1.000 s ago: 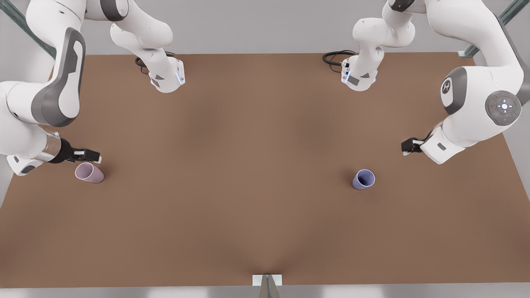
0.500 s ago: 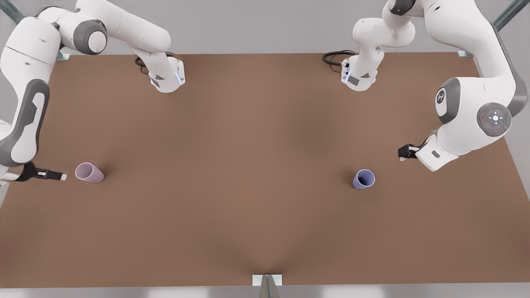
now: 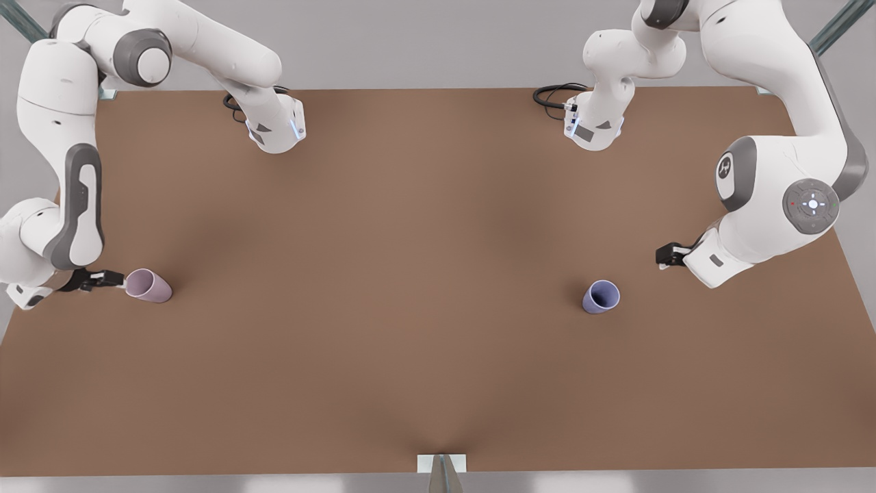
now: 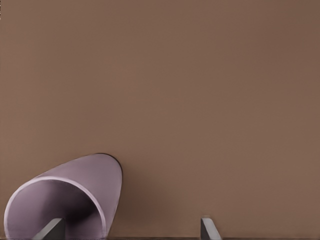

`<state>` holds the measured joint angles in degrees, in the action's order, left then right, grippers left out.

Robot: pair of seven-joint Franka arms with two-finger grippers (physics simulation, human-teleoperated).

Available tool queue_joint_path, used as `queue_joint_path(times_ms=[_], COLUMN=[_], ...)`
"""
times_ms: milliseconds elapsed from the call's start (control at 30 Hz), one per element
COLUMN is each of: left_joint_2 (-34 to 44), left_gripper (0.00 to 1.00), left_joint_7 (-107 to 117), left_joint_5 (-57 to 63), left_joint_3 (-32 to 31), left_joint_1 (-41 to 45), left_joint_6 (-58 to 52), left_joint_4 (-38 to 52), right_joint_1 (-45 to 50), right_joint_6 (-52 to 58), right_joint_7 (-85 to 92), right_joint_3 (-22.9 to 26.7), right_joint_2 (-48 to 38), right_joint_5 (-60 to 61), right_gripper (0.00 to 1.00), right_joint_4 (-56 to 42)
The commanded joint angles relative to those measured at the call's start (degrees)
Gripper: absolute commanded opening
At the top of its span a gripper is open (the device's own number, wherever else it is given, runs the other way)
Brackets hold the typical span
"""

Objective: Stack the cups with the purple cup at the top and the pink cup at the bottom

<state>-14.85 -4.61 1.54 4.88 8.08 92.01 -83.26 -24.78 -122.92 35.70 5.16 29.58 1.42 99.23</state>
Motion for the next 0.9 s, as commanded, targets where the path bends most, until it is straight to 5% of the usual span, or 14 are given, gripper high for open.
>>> queue_joint_path(times_ms=[0,400,433,567,633,700,867], left_joint_2=[0.08,-0.01,-0.01,-0.01,-0.09,-0.09,-0.01], left_gripper=[1.0,1.0,1.0,1.0,1.0,1.0,1.0], left_joint_7=[-0.4,-0.4,-0.4,-0.4,-0.4,-0.4,-0.4], left_joint_5=[0.04,0.04,0.04,-0.05,0.04,0.04,0.04], left_joint_3=[0.04,0.04,0.04,0.04,0.04,0.04,0.04], left_joint_1=[0.0,0.0,0.0,0.0,0.0,0.0,0.0], left_joint_6=[0.1,0.1,0.1,0.1,0.1,0.1,0.1], left_joint_4=[0.03,0.03,0.03,0.03,-0.06,-0.06,0.03], right_joint_1=[-0.09,-1.06,-1.06,-1.06,-1.06,-1.06,-0.79], right_joint_6=[-4.61,-8.21,-8.21,-8.13,-7.95,-7.69,-7.51], right_joint_7=[12.11,12.46,12.46,12.2,11.41,10.88,10.88], right_joint_3=[-0.07,-0.68,-0.68,-1.21,-1.91,-2.35,-3.49], right_joint_2=[-0.84,1.54,1.54,1.89,1.8,1.71,1.18], right_joint_5=[-0.19,-0.19,-0.19,-0.1,-0.1,-0.1,-0.72], right_gripper=[1.0,1.0,0.86,0.59,0.54,0.25,0.21], right_joint_4=[1.58,5.62,5.71,5.71,5.54,5.45,5.45])
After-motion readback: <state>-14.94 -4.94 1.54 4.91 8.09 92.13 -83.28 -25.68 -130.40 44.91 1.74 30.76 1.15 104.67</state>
